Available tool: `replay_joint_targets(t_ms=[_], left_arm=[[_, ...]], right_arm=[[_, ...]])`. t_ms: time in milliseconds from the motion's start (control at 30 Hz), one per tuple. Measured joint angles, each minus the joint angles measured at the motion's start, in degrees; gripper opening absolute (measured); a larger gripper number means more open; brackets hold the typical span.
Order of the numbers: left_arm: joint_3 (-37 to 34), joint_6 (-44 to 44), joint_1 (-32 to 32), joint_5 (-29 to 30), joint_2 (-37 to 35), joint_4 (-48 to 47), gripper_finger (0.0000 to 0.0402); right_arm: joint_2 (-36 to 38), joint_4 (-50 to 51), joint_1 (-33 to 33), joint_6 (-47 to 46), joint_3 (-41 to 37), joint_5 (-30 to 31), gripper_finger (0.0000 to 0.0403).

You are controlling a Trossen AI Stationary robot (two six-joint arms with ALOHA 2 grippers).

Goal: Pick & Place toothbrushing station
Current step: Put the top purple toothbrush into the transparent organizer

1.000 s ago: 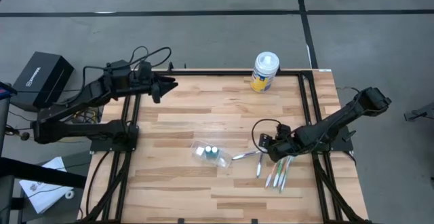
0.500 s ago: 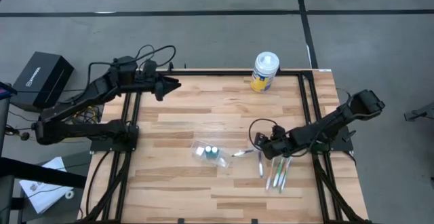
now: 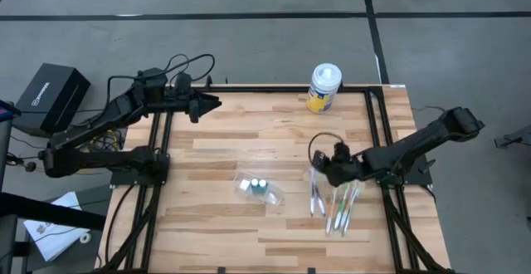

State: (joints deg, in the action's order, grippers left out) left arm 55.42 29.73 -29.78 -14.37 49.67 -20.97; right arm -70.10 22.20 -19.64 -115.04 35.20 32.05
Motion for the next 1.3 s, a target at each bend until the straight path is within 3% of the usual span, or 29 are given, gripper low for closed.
replay_joint_targets(t_ms=[100, 233, 400, 533, 667, 833, 1100, 1300], left_arm=[[0.0, -0.94, 0.02, 0.01, 0.0, 1.2, 0.0176], [0.0, -2.18, 0.02, 0.22, -0.02, 3.42, 0.0176], [0.0, -2.44, 0.02, 0.22, 0.0, 6.07, 0.0176], [0.0, -2.37, 0.08, 0.21, 0.0, 8.23, 0.0176], [0.02, -2.29, 0.56, 0.2, -0.02, 10.42, 0.0176], [0.02, -0.7, 0.68, 0.11, 0.0, 11.88, 0.0176], [0.02, -0.74, 0.68, 1.43, -0.02, 14.87, 0.0176], [0.02, -2.61, 0.68, 2.45, 0.0, 15.56, 0.0176]], right_arm=[[4.74, 0.88, 1.25, 8.51, 3.18, 7.95, 0.0001], [8.43, -0.57, 3.39, 27.81, 8.66, 15.76, 0.0], [8.55, -12.45, 5.55, 54.1, 12.51, 22.38, 0.0], [5.71, -30.01, 7.25, 73.78, 13.05, 23.19, 0.0], [0.97, -47.17, 8.01, 88.61, 13.11, 19.47, 0.0], [-3.43, -54.79, 6.97, 95.21, 13.09, 12.57, 0.0], [-9.93, -55.65, 2.65, 95.6, 13.07, 2.68, 0.0], [-15.6, -63.44, 0.41, 96.25, 13.05, -1.12, 0.0]])
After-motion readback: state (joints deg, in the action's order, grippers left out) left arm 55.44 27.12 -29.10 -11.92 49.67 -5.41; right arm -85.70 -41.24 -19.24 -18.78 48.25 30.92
